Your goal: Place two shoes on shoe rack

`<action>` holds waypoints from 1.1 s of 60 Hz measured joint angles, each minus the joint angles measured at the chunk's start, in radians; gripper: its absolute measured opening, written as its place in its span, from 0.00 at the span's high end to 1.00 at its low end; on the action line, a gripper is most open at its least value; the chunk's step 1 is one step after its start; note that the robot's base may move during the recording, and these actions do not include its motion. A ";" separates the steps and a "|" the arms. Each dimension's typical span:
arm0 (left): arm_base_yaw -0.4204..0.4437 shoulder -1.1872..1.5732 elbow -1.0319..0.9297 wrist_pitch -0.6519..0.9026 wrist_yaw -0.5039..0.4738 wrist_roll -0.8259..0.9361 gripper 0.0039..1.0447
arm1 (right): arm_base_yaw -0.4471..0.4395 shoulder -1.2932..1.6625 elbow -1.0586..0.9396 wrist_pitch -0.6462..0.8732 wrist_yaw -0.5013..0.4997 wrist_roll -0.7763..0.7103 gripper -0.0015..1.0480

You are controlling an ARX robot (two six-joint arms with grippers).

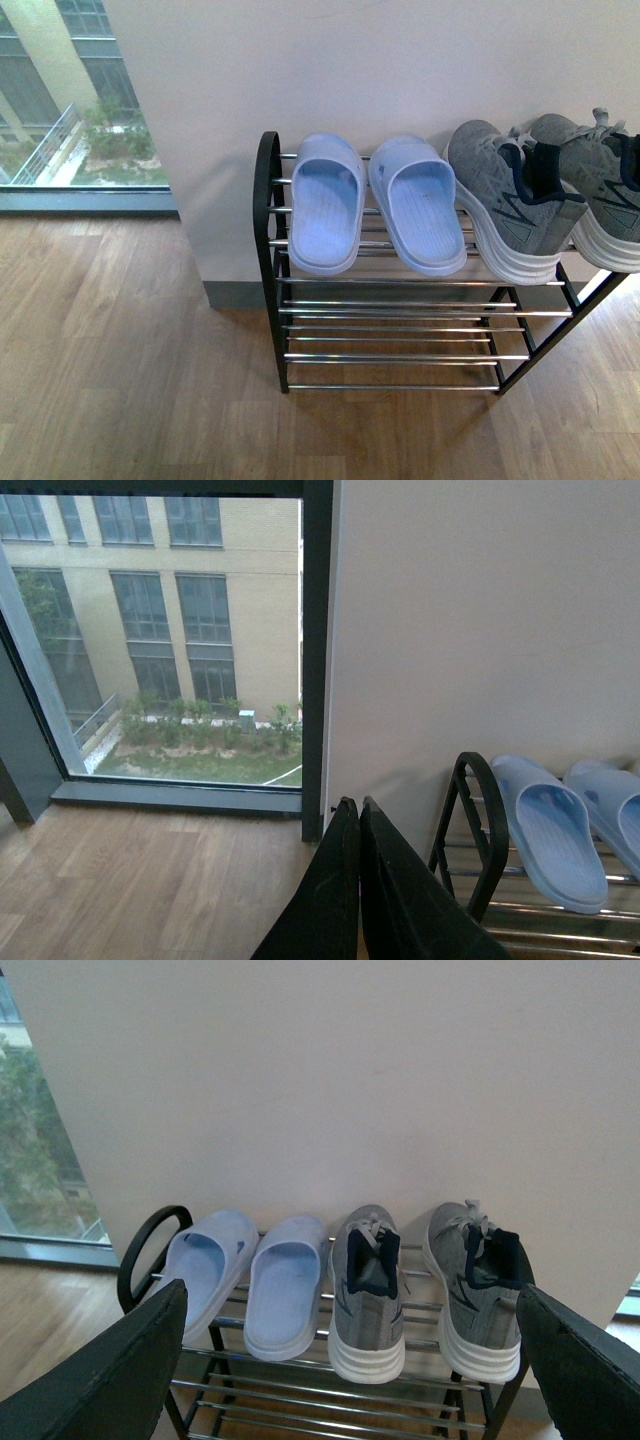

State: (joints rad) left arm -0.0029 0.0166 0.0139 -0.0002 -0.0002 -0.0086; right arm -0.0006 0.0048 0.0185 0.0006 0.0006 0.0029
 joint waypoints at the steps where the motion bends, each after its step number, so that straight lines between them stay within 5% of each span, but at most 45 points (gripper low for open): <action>1: 0.000 0.000 0.000 0.000 0.000 0.000 0.75 | 0.000 0.000 0.000 0.000 0.000 0.000 0.09; 27: 0.000 0.000 0.000 0.000 0.000 0.001 0.08 | 0.000 0.000 0.000 0.000 -0.001 0.000 0.09; 66: 0.000 0.000 0.000 0.000 0.000 0.003 0.09 | 0.000 0.000 0.000 0.000 0.002 0.000 0.09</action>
State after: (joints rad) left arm -0.0029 0.0166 0.0139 -0.0002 -0.0002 -0.0051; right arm -0.0006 0.0044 0.0185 0.0006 0.0025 0.0029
